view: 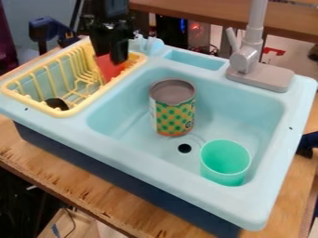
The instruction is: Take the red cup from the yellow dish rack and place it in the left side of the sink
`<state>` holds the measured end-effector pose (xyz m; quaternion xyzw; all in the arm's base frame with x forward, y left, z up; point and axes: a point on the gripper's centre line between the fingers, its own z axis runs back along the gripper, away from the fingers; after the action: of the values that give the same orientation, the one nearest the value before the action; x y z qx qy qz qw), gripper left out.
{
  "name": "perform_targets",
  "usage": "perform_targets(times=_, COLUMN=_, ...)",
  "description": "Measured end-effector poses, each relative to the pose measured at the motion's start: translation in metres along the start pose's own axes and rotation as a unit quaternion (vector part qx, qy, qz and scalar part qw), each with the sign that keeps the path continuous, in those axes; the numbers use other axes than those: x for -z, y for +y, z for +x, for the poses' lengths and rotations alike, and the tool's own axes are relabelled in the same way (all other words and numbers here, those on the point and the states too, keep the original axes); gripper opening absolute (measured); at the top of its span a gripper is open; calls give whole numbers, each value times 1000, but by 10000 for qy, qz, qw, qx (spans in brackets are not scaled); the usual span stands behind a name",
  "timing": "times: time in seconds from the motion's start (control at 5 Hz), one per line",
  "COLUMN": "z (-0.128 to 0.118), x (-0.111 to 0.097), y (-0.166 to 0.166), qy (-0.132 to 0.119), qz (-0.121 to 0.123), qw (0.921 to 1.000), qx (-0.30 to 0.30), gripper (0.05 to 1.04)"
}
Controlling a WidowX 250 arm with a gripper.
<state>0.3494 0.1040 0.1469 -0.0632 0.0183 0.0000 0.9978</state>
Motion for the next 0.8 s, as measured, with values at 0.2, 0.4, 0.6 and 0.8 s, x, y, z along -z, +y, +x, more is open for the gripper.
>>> perform_targets(times=0.2, z=0, x=0, y=0, qy=-12, qz=-12, qw=10000, qx=-8, gripper=200)
perform_targets(times=0.4, z=-4, x=0, y=-2, qy=7, qz=-27, qw=10000, qx=-13, gripper=95)
perform_targets(times=0.6, z=-24, x=-52, y=-11, qy=-696, qz=448, qw=9965, qx=89, gripper=86)
perform_targets(times=0.8, z=-44, x=-96, y=-42, qy=-1025, qz=1031, qw=9880, qx=524, gripper=86)
